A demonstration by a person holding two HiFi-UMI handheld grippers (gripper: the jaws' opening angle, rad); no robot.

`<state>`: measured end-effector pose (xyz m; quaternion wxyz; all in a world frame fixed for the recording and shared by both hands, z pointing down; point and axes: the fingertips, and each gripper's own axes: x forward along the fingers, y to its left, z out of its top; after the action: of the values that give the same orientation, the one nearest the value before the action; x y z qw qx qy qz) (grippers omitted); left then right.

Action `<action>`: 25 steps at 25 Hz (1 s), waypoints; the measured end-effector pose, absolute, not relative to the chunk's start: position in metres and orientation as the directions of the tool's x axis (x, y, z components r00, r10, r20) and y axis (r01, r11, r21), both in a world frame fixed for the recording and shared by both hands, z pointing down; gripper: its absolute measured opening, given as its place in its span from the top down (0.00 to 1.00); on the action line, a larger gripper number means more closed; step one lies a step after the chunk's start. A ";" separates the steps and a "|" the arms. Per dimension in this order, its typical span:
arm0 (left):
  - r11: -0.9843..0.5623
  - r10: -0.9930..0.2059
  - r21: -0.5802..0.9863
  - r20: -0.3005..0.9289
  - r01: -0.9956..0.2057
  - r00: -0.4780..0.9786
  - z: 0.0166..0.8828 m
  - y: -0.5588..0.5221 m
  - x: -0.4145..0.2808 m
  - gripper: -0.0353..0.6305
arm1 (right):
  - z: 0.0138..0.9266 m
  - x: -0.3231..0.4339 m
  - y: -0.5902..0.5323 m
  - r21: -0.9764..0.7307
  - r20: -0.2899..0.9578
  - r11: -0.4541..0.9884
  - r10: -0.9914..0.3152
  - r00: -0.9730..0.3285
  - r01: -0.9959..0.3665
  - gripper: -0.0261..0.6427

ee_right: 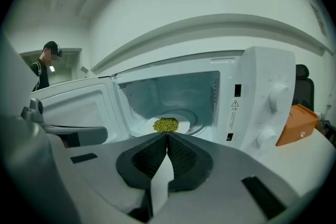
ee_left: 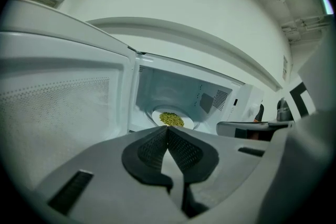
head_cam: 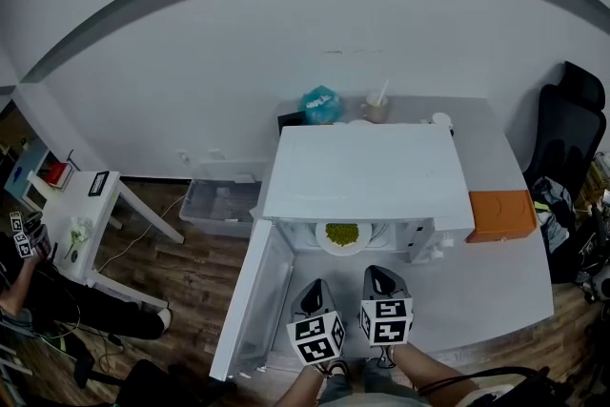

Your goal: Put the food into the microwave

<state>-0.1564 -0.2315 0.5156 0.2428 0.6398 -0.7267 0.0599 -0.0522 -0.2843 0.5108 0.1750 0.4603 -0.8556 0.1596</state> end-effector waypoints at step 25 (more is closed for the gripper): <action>0.091 -0.908 0.240 0.419 -0.966 0.018 0.490 -0.209 -0.141 0.94 | 0.482 -0.043 -0.240 -0.133 0.407 0.552 -0.727 -0.553 -0.823 0.93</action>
<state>-0.1412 -0.2090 0.4900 0.2420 0.6713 -0.6979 0.0607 -0.0434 -0.2395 0.4817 0.1541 0.4470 -0.8672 0.1562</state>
